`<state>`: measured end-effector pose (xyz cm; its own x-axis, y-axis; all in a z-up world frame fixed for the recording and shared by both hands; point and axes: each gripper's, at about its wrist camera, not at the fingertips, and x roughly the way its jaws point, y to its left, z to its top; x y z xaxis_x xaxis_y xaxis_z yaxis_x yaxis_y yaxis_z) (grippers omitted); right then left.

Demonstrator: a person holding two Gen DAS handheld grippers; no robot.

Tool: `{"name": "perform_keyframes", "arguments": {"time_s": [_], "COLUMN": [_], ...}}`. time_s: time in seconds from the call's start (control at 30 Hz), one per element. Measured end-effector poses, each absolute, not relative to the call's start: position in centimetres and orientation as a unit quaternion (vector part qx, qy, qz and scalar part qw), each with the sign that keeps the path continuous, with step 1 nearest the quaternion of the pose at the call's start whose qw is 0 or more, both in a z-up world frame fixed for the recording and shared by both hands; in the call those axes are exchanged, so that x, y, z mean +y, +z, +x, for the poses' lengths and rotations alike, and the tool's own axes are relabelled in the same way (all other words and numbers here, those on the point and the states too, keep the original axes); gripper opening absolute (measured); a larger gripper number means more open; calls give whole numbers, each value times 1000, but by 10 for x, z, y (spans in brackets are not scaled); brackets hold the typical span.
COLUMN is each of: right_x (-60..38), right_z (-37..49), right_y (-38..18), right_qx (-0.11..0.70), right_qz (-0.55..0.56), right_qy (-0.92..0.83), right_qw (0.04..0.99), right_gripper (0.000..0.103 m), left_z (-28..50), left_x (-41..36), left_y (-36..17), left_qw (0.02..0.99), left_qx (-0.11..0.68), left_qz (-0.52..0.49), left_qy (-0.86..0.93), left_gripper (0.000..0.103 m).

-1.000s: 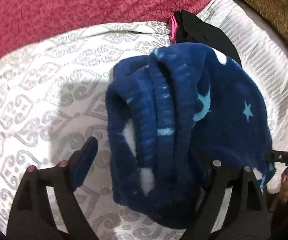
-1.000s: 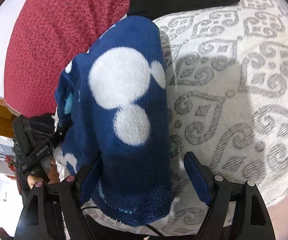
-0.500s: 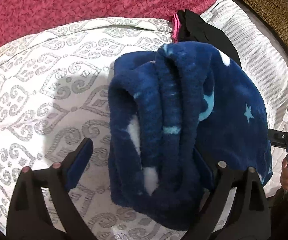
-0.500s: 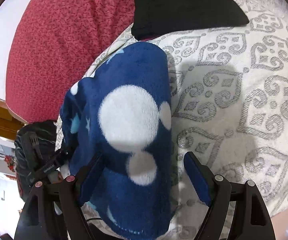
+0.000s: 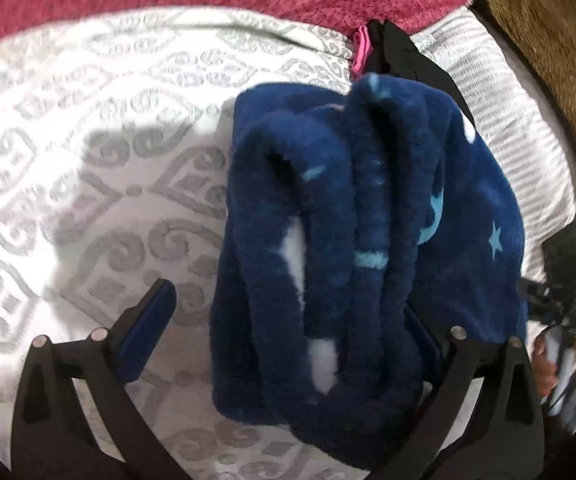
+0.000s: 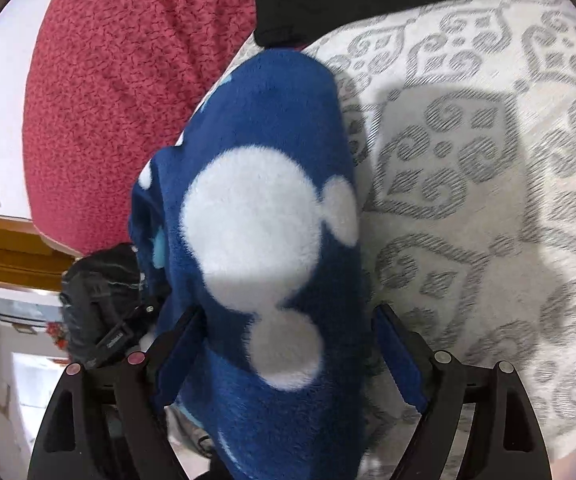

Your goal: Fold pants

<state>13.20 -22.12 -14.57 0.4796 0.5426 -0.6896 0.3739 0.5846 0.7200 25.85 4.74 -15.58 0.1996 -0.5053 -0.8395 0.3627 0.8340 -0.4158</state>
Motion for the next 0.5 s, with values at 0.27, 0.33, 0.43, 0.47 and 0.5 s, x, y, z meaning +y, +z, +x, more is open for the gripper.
{"name": "perform_keyframes", "arguments": {"time_s": [0.27,0.33,0.43,0.47,0.5], "right_x": [-210,-213,-212,-211,-209], "right_z": [143,143,147,149,150], "right_y": [-154,-155,-155,-155,-154], "right_qx": [516,517,516,516,515], "right_qz": [443,442,439,436,432], "right_qy": [70,71,69,69,66], "right_qw": [729,730,732,734,737], "right_gripper": [89,89,89,89,89], "left_z": [259,261,261,261,260], "left_x": [52,53,51,51,50], "left_y": [-164,-166,-166,-166,-166], "left_qw": [759,755,756,757,758], "left_qx": [572,574,571,569,568], "left_qz": [-82,-88,-87,-85,-84], "left_qy": [-301,-304,-307,-309,-311], "left_gripper": [103,103,103,102,102]}}
